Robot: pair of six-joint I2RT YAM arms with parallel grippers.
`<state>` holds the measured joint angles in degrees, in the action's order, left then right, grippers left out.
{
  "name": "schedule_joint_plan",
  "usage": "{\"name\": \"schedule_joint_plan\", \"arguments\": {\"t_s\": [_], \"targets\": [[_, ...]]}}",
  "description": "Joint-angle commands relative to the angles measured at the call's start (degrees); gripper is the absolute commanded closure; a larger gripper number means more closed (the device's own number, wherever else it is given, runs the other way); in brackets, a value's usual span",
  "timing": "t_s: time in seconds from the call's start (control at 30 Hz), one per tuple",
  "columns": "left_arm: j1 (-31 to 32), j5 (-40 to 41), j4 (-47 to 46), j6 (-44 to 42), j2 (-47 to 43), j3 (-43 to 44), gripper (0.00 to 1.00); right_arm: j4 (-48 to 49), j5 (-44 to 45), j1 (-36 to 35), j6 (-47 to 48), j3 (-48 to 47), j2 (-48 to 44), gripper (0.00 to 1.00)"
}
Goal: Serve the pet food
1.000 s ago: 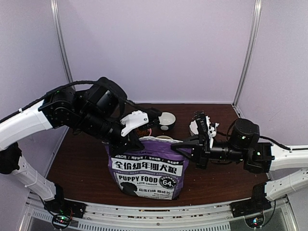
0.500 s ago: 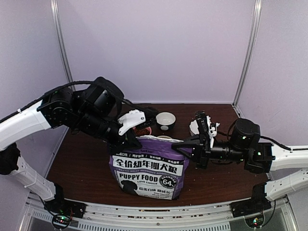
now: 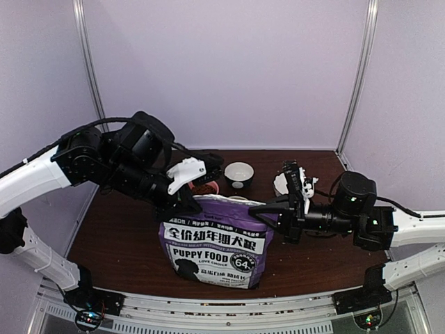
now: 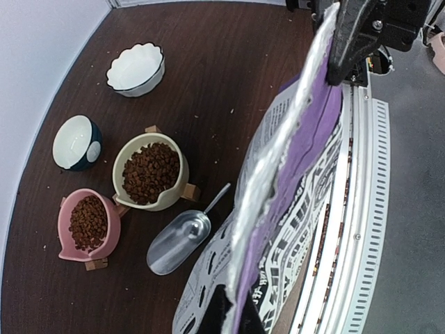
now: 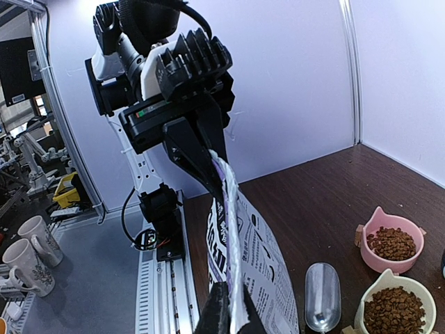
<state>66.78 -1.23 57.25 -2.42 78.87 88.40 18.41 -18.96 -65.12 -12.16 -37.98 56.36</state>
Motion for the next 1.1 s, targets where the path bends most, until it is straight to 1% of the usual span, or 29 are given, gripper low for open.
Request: {"name": "schedule_joint_plan", "arguments": {"t_s": [0.0,0.07,0.1,0.13,0.23,0.27,0.33,0.37,0.53,0.6,0.7,0.73,0.77,0.8,0.93,1.07], "targets": [[-2.9,7.7,7.0,0.2,-1.8,-1.7,1.00,1.6,0.2,0.3,0.1,0.5,-3.2,1.00],[-3.1,8.0,7.0,0.3,-1.9,-1.7,1.00,1.6,0.2,0.3,0.1,0.4,-3.2,1.00],[-3.3,8.2,7.0,0.3,-1.9,-1.8,0.98,1.6,0.2,0.3,0.1,0.4,-3.2,1.00],[-3.4,8.4,7.0,0.3,-2.0,-1.9,0.92,1.6,0.2,0.3,0.1,0.4,-3.2,1.00],[-3.7,8.6,6.9,0.3,-2.1,-2.2,0.88,1.5,0.2,0.3,0.2,0.4,-3.2,1.00],[-3.8,8.5,7.0,0.2,-2.1,-2.3,0.89,1.5,0.2,0.3,0.2,0.4,-3.2,1.00],[-3.9,8.5,6.9,0.1,-2.1,-2.4,0.99,1.5,0.2,0.4,0.2,0.4,-3.2,1.00],[-4.0,8.4,6.9,0.0,-2.1,-2.4,1.00,1.5,0.3,0.3,0.2,0.4,-3.2,1.00],[-5.0,8.5,7.0,-0.2,-2.7,-2.9,1.00,1.4,0.4,0.4,0.2,0.5,-3.2,1.00],[-5.3,8.7,7.0,-0.2,-2.9,-3.2,0.93,1.4,0.4,0.4,0.2,0.5,-3.3,1.00],[-5.7,8.8,7.0,-0.1,-3.3,-3.4,0.89,1.4,0.4,0.4,0.2,0.6,-3.1,1.00],[-5.7,8.8,7.0,-0.2,-3.3,-3.5,0.90,1.5,0.4,0.4,0.3,0.6,-3.2,1.00],[-5.8,8.9,7.0,-0.2,-3.4,-3.6,0.93,1.4,0.4,0.4,0.3,0.6,-3.2,1.00],[-5.9,8.8,7.0,-0.2,-3.5,-3.7,1.00,1.5,0.4,0.4,0.3,0.6,-3.2,1.00],[-6.3,8.7,7.0,-0.2,-3.9,-4.3,1.00,1.4,0.4,0.5,0.3,0.6,-3.2,1.00],[-7.0,9.0,7.0,-0.1,-4.3,-4.5,0.92,1.4,0.5,0.5,0.3,0.5,-3.3,1.00]]}}
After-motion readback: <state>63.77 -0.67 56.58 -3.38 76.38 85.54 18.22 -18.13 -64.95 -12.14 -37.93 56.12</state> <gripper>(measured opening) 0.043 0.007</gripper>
